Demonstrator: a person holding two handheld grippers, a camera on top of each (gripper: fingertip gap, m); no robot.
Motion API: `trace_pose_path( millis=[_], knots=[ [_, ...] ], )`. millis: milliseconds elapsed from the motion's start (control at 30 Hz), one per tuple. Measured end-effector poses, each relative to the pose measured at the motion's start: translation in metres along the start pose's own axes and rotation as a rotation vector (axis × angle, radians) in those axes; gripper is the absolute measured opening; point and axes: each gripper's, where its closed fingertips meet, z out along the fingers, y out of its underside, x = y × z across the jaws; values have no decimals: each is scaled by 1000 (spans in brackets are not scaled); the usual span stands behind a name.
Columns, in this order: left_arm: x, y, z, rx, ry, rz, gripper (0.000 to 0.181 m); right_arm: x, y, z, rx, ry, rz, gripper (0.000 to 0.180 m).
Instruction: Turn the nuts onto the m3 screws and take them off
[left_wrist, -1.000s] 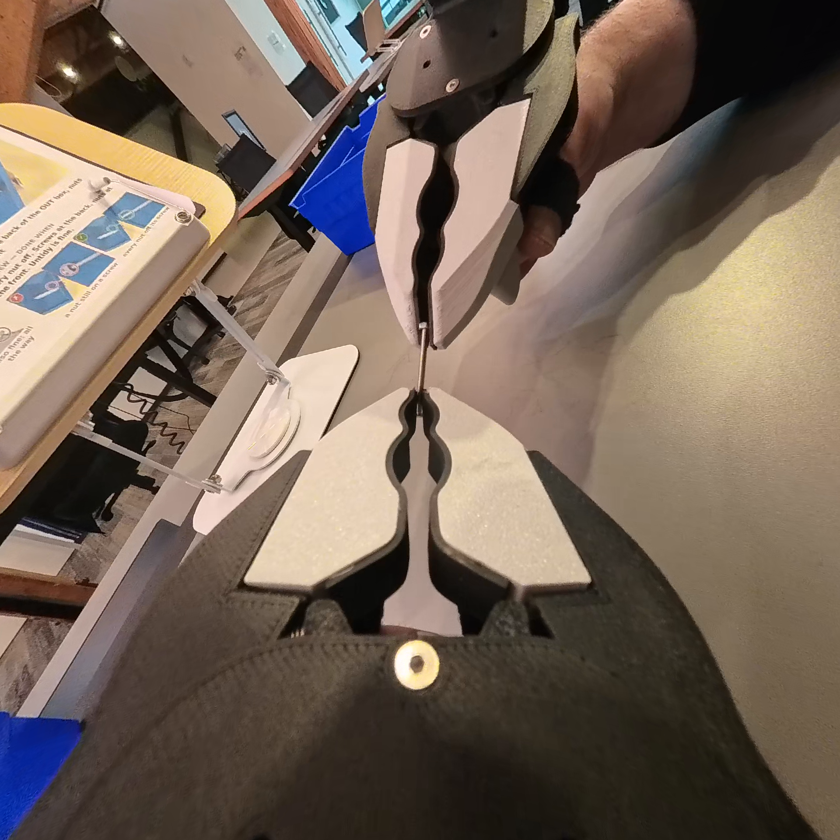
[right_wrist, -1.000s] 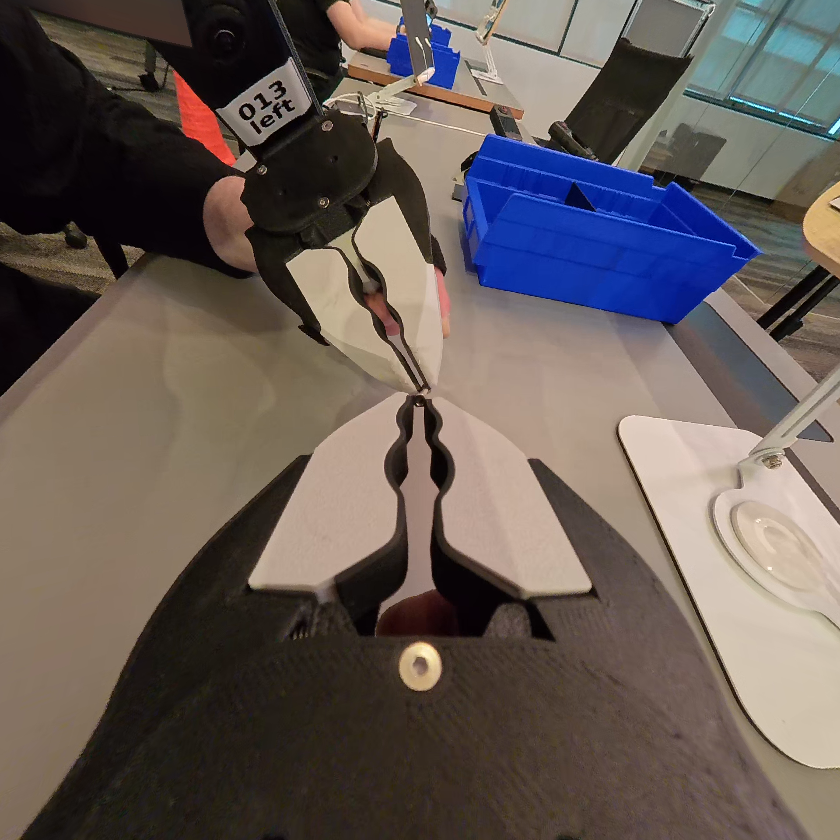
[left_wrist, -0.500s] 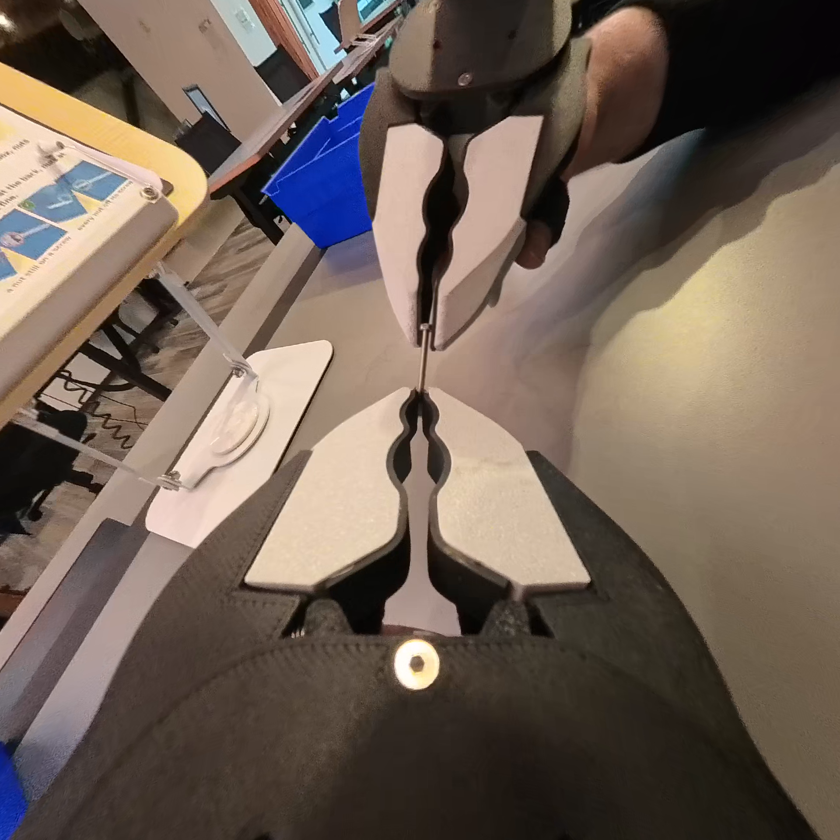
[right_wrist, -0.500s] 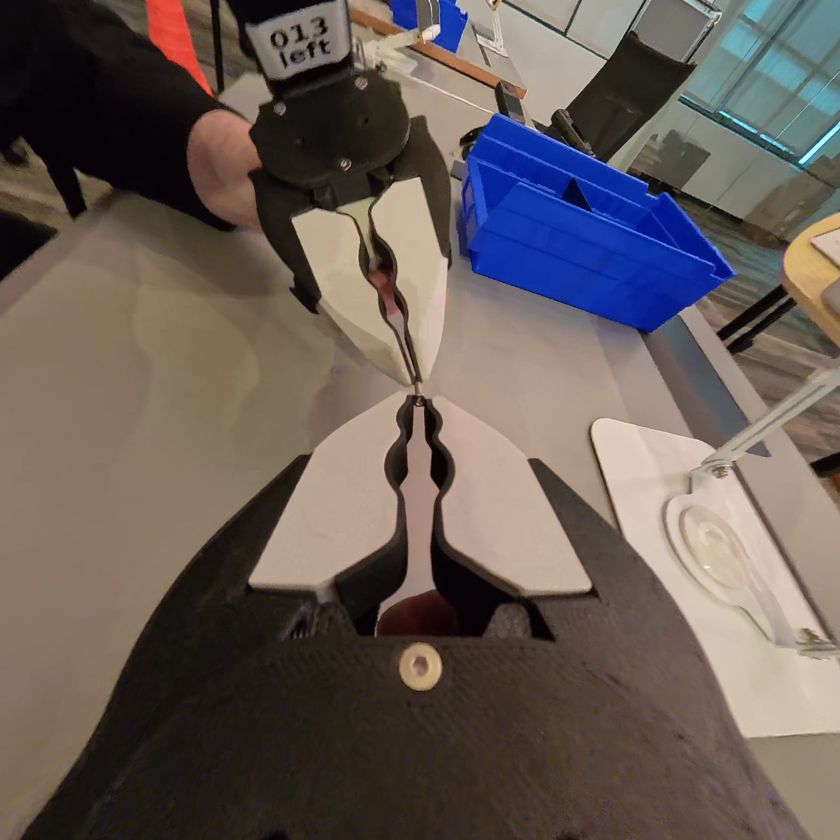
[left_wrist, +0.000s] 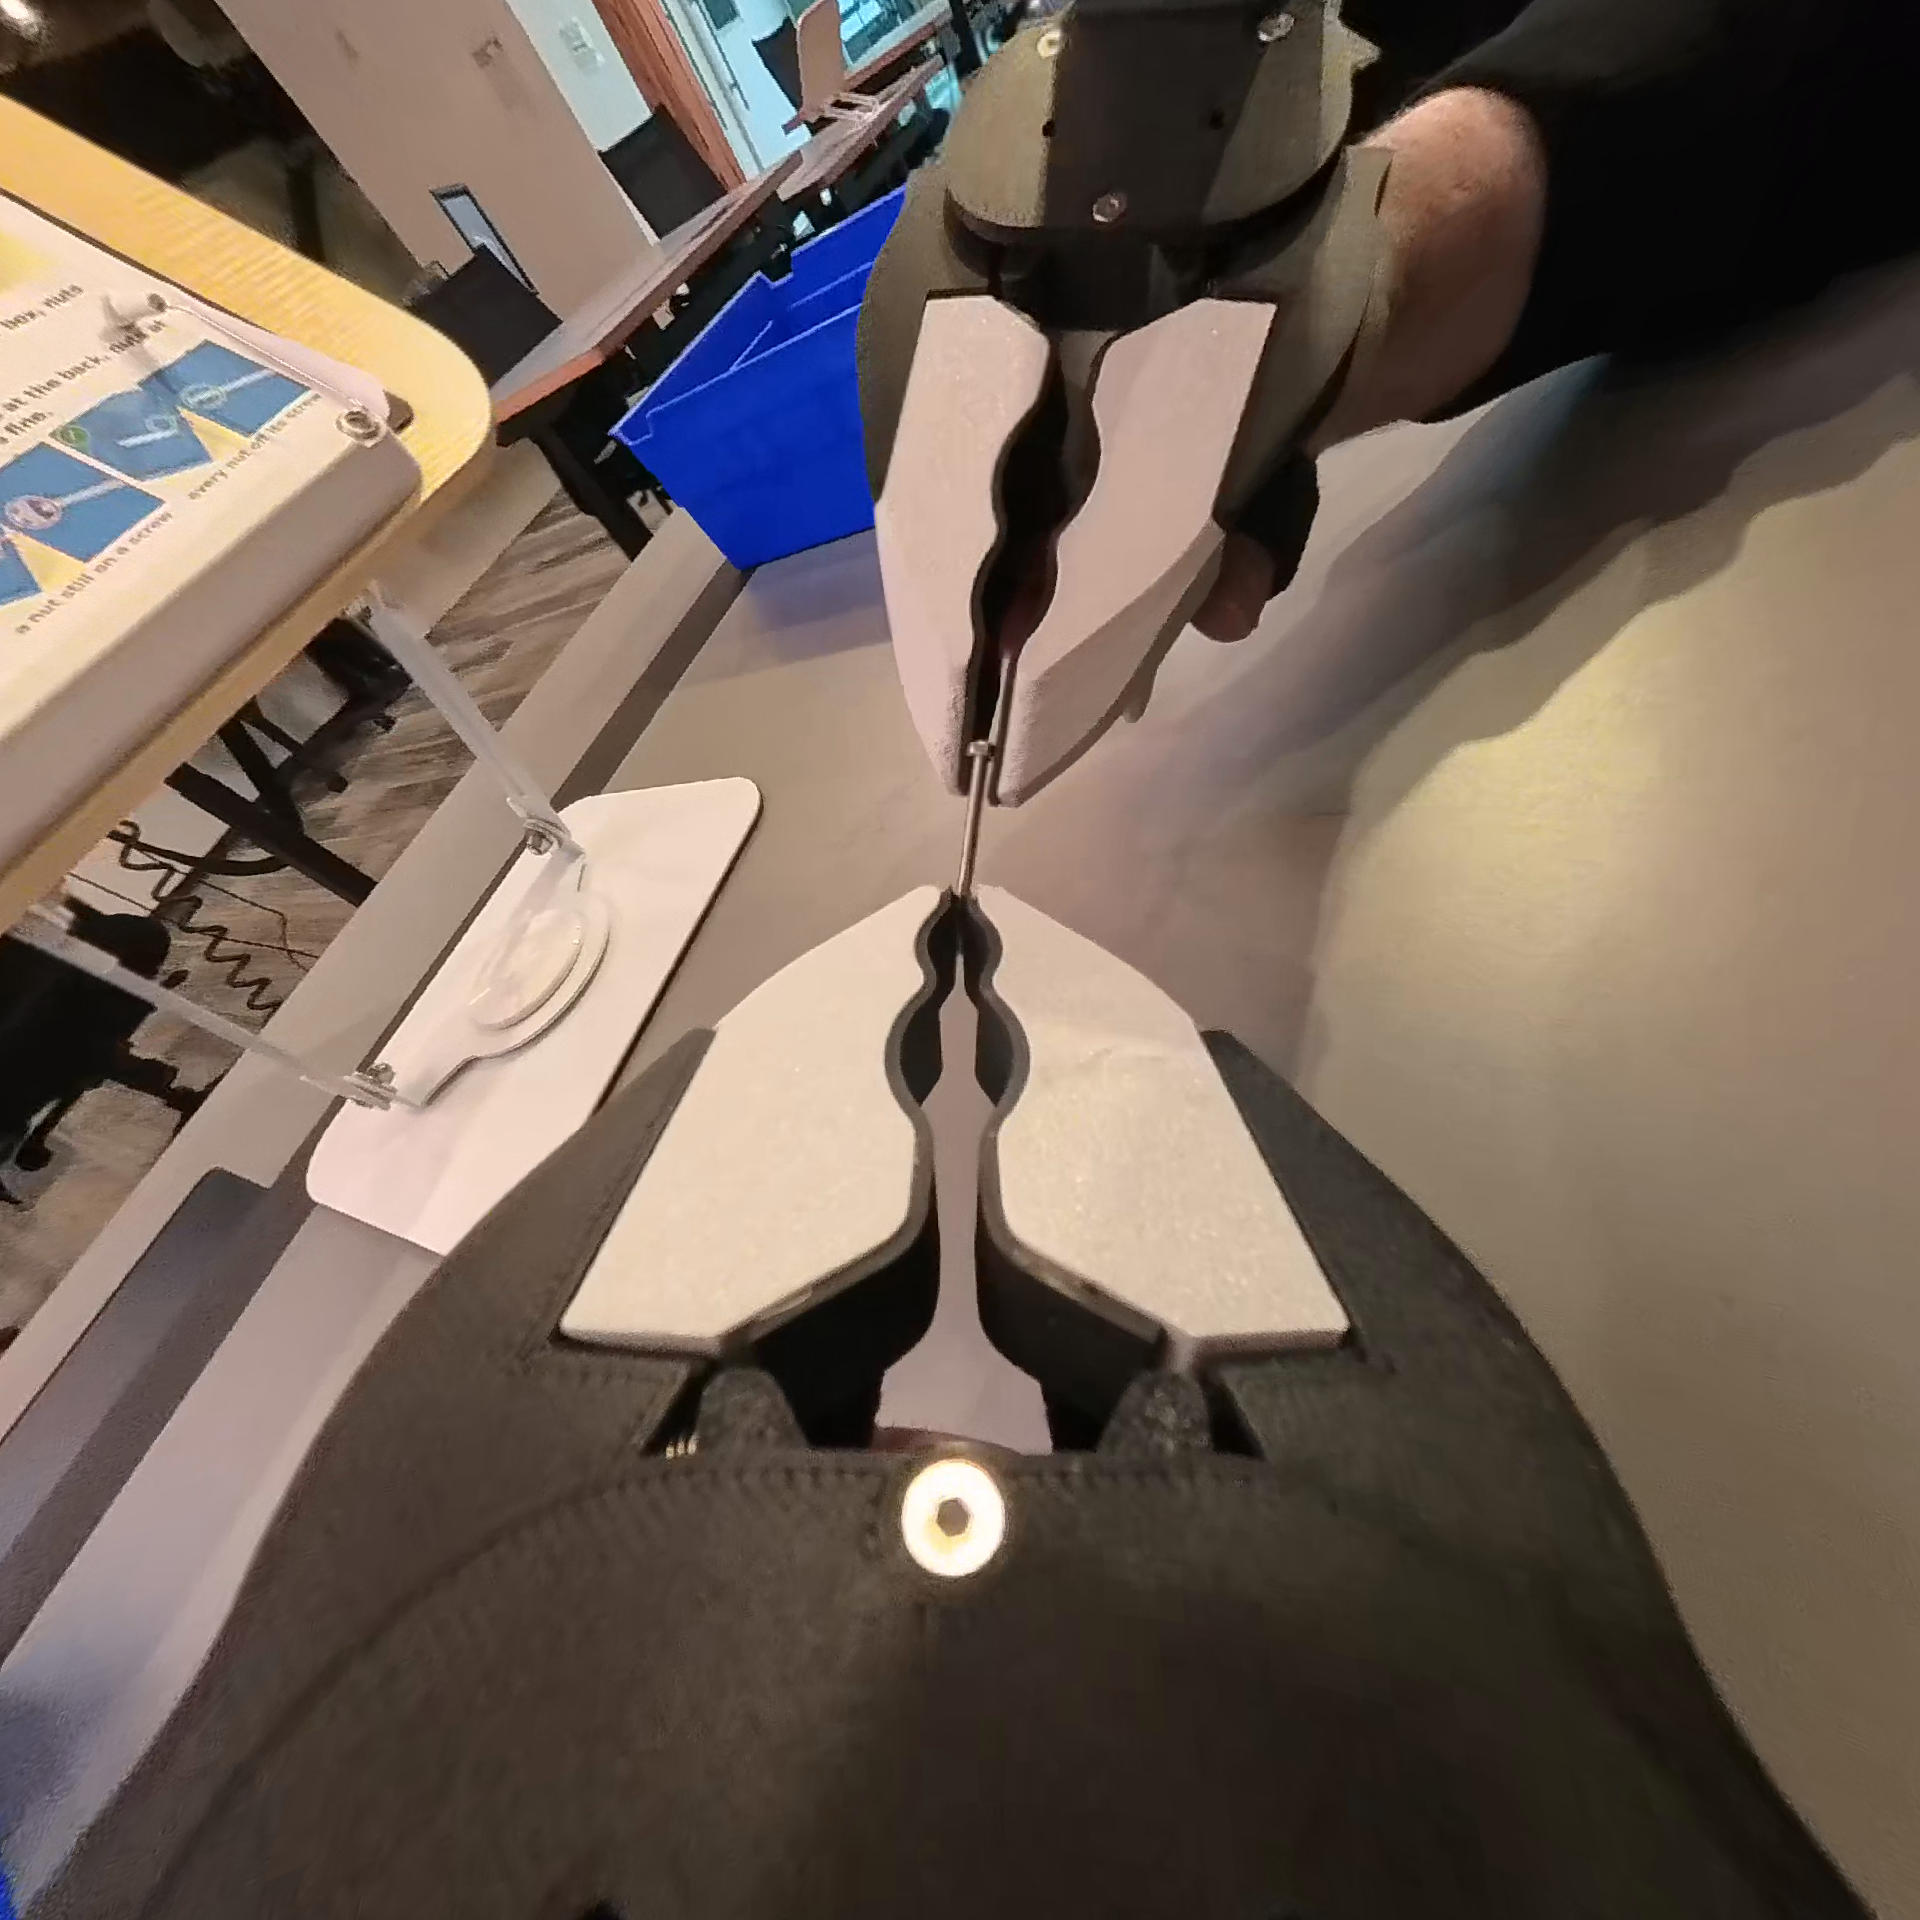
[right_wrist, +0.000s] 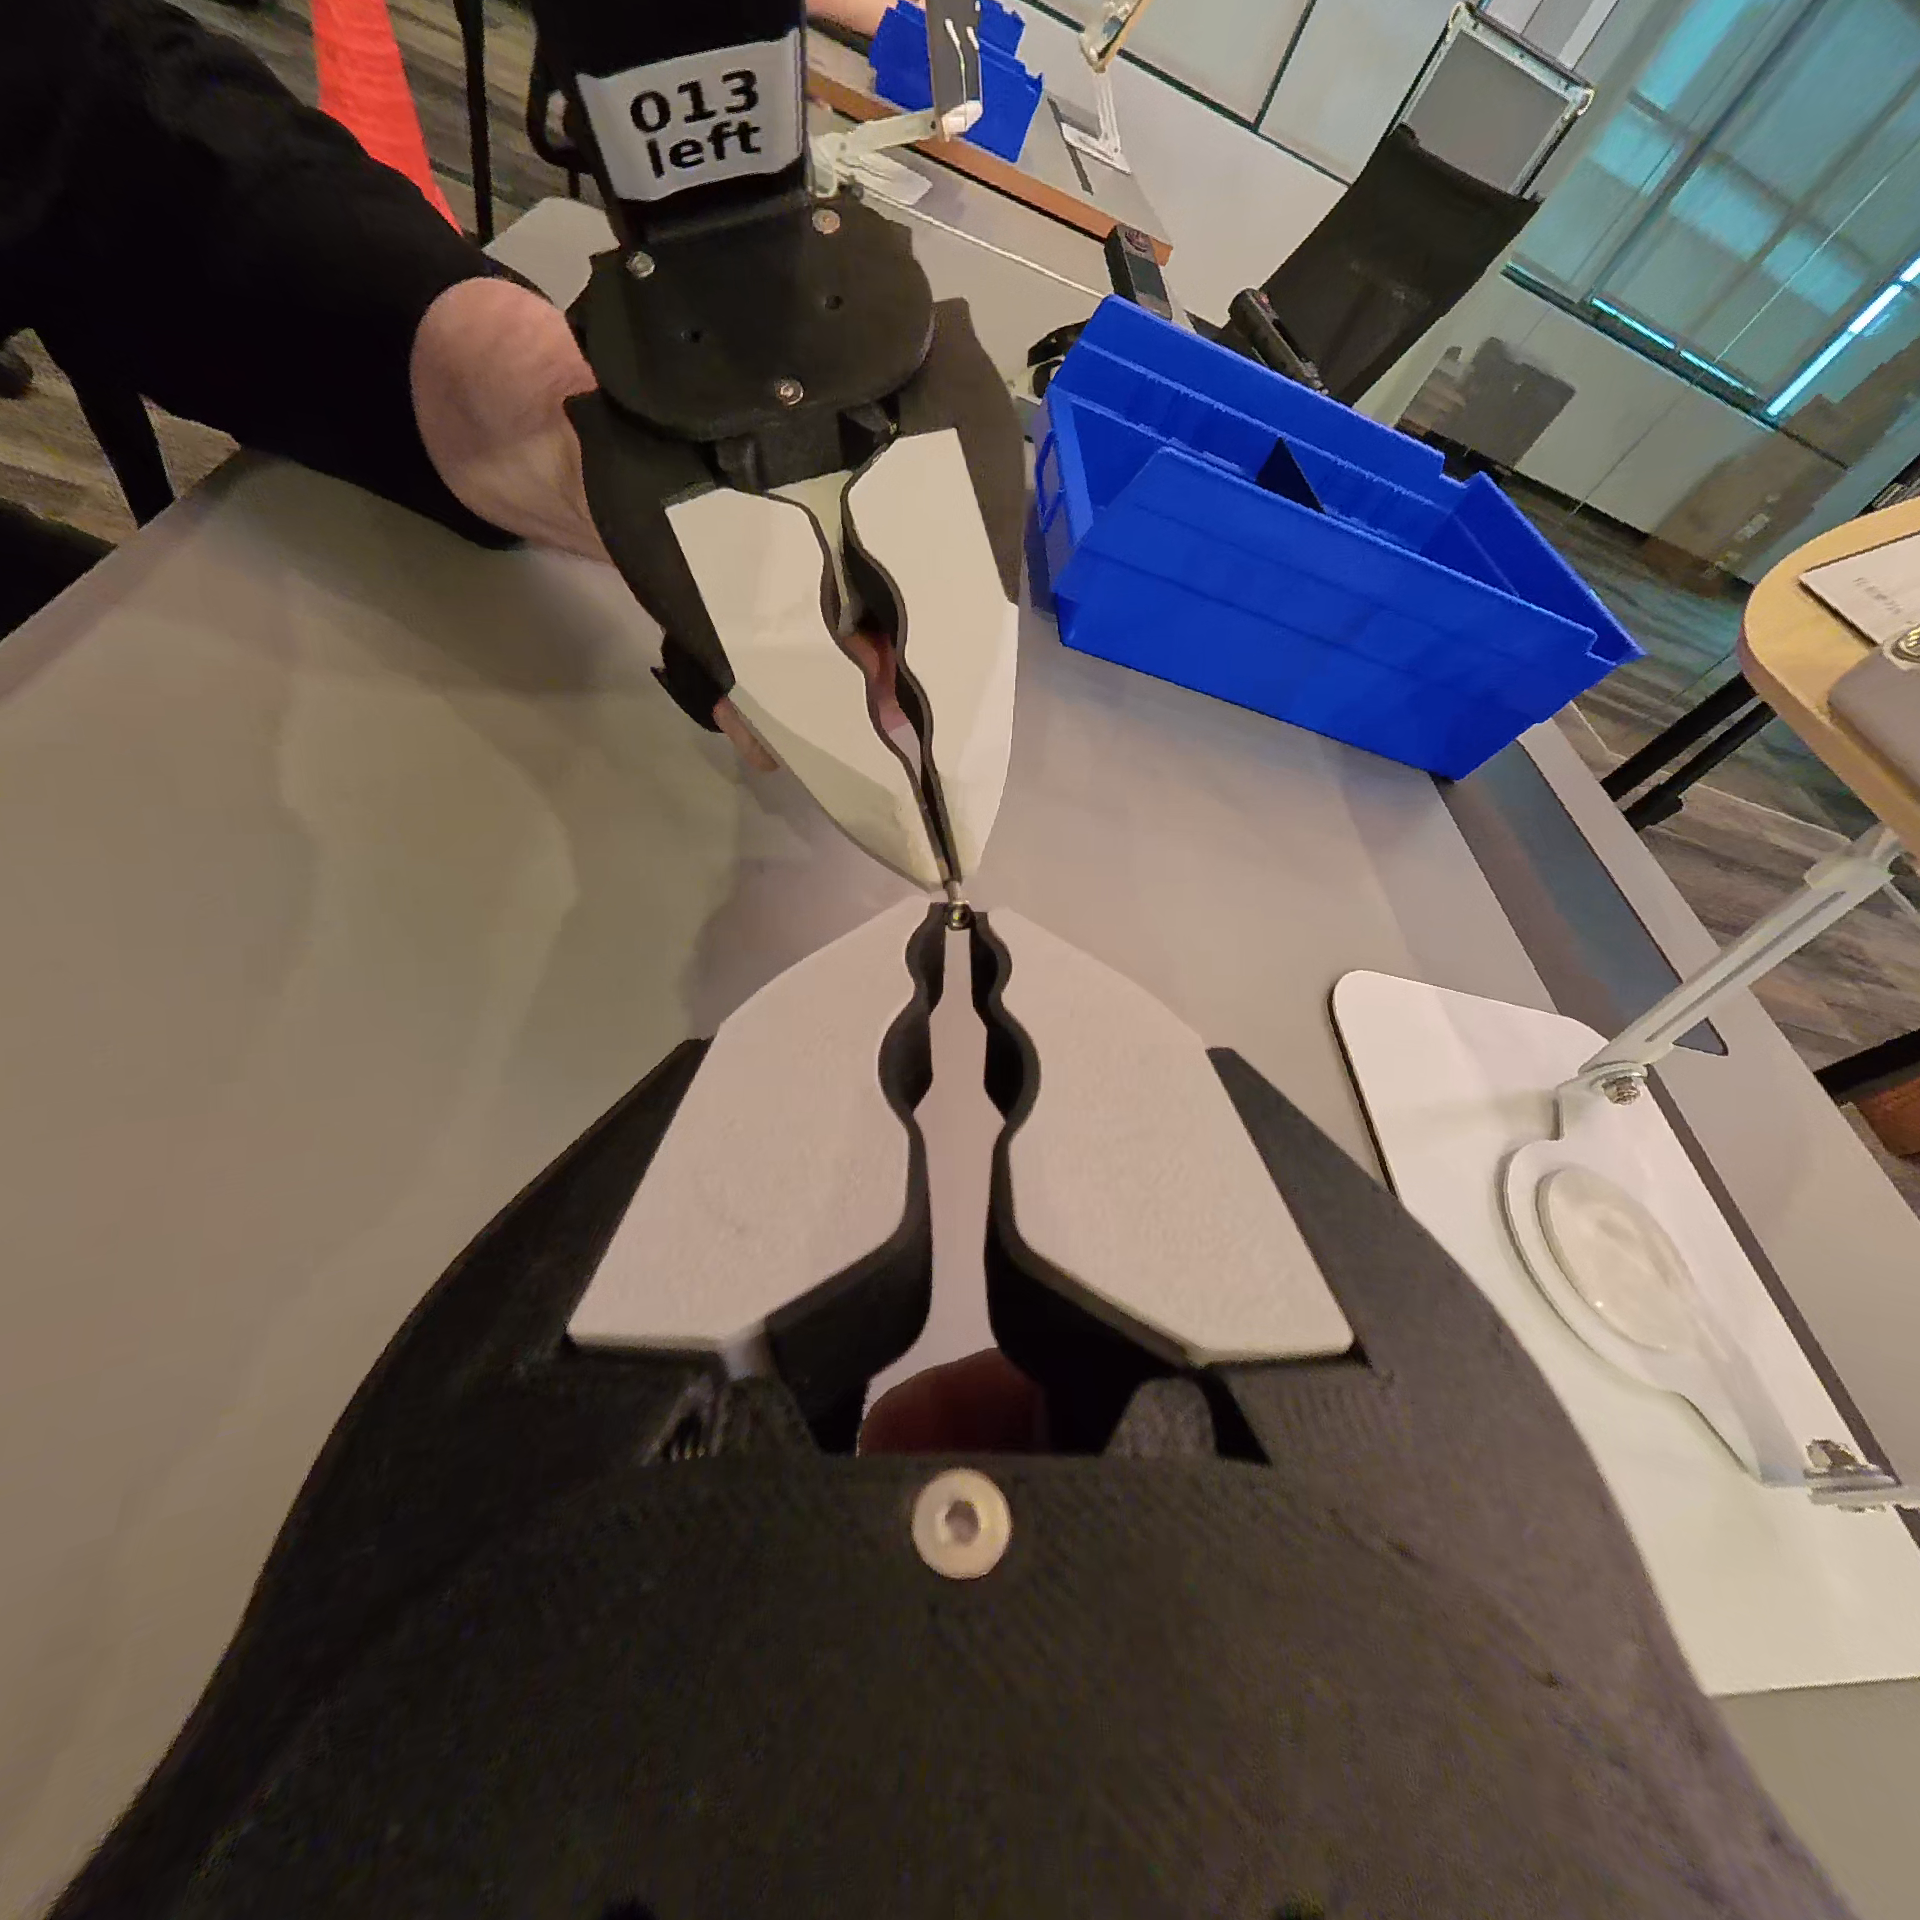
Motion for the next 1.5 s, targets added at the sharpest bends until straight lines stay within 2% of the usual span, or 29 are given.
trace_pose_path(
  millis=[900,1200,1500],
  knots=[
    [-4,-8,-6,76,10,-57,0,2,-4,-3,32,-7,28,5],
    [2,-2,-5,98,96,-135,28,3,-11,-8,86,-35,72,5],
    [4,-13,-4,166,128,-193,13,-3,-19,-10,159,-92,130,4]
  ],
)
